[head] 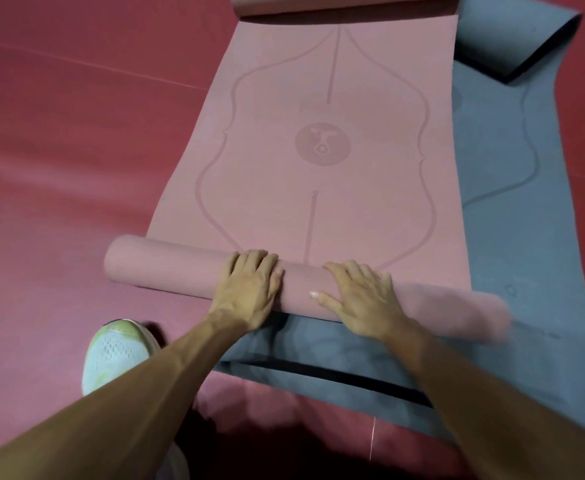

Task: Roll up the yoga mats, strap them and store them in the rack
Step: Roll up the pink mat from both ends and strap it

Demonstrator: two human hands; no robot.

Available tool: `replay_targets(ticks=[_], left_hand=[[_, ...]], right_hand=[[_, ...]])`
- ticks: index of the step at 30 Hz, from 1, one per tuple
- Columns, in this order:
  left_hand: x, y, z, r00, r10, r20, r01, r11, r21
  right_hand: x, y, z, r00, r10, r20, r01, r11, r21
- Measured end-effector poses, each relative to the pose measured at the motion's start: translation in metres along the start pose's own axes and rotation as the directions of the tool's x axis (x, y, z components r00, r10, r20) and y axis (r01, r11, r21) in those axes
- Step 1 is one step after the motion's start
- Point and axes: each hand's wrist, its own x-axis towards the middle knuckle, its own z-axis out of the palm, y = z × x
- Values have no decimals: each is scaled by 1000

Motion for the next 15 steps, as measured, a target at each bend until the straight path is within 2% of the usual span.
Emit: replay_targets(ticks=[2,4,7,12,15], left_hand=[[-7,-1,0,1000,-12,-14,12,1000,-5],[-10,-3,-3,999,1,34,-1,1000,12],[1,-6,-6,994,-25,109,26,1000,-8],[26,-10,-6,991,-40,127,37,999,19],[40,-13,-10,979,-46,198,49,999,-10]], right_hand=[[14,4,-10,995,38,90,-46,994,94],[24,5,-15,991,93,95,-107,981,161],[32,4,-14,992,110,65,-117,987,115],[44,9,-24,987,106,122,-125,978,167],[47,7,-27,992,114,59,-122,980,156]])
